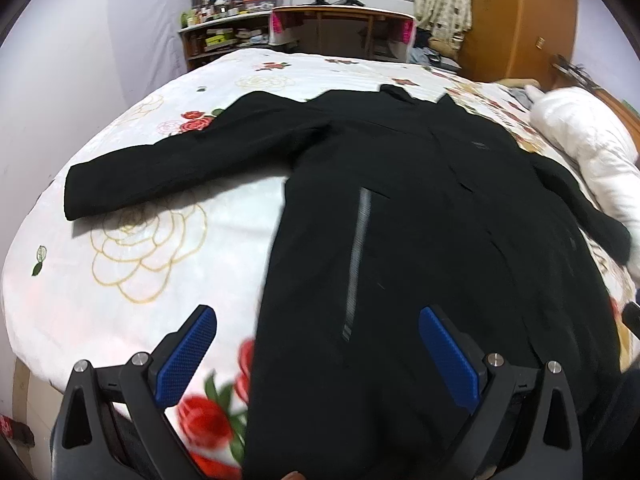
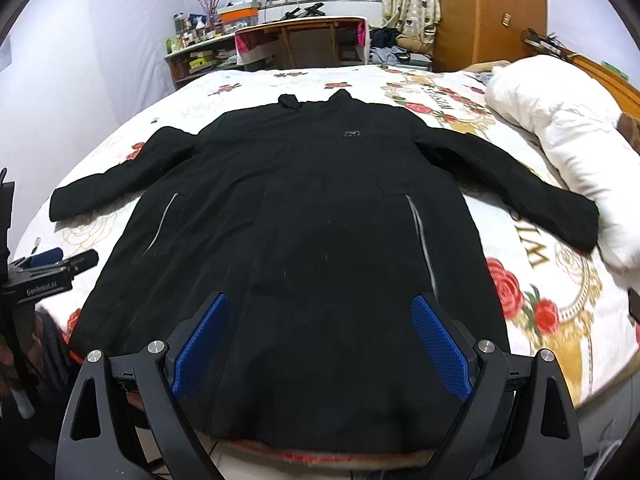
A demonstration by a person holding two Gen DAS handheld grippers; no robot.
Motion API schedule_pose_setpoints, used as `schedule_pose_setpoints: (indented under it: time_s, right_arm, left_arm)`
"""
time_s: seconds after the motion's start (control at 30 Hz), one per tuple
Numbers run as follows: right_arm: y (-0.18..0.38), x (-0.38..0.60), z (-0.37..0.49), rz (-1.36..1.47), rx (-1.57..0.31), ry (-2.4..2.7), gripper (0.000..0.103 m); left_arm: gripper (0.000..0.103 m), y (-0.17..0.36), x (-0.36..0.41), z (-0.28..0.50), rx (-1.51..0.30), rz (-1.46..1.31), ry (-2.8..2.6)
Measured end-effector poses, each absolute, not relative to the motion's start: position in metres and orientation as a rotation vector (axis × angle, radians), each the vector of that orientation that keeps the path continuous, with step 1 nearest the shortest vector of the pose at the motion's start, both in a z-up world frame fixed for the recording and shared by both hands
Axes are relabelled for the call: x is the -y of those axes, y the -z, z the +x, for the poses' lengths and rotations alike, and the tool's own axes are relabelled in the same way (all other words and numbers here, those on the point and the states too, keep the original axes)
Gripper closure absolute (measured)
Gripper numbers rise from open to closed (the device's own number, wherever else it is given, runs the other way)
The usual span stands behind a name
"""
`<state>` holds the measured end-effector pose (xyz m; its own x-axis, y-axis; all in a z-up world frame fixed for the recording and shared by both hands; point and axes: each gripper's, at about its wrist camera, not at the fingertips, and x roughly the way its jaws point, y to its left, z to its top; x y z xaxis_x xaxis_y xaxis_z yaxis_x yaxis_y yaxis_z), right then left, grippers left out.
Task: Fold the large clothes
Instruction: 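Grasp the coat sleeve cuff nearest the left tool with the left tool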
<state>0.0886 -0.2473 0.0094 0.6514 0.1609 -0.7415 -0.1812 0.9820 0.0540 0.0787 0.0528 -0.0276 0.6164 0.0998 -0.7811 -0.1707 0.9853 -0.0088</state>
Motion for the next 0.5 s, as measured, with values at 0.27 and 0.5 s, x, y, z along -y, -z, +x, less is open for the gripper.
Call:
schedule_pose_setpoints:
  time_s: [0.27,0.5]
  right_arm:
    - [0.001,0.229,0.138,-0.056,-0.85,-0.228,0.01]
    - [0.012,0.21,0.177,-0.087,-0.856,-0.268,0.01]
  left_arm:
    - [0.001,0.048,-0.111,0.129,-0.899,-0.15,-0.302]
    - [0.001,0.061,-0.177,0.164,-0.861,-0.269,-0.385]
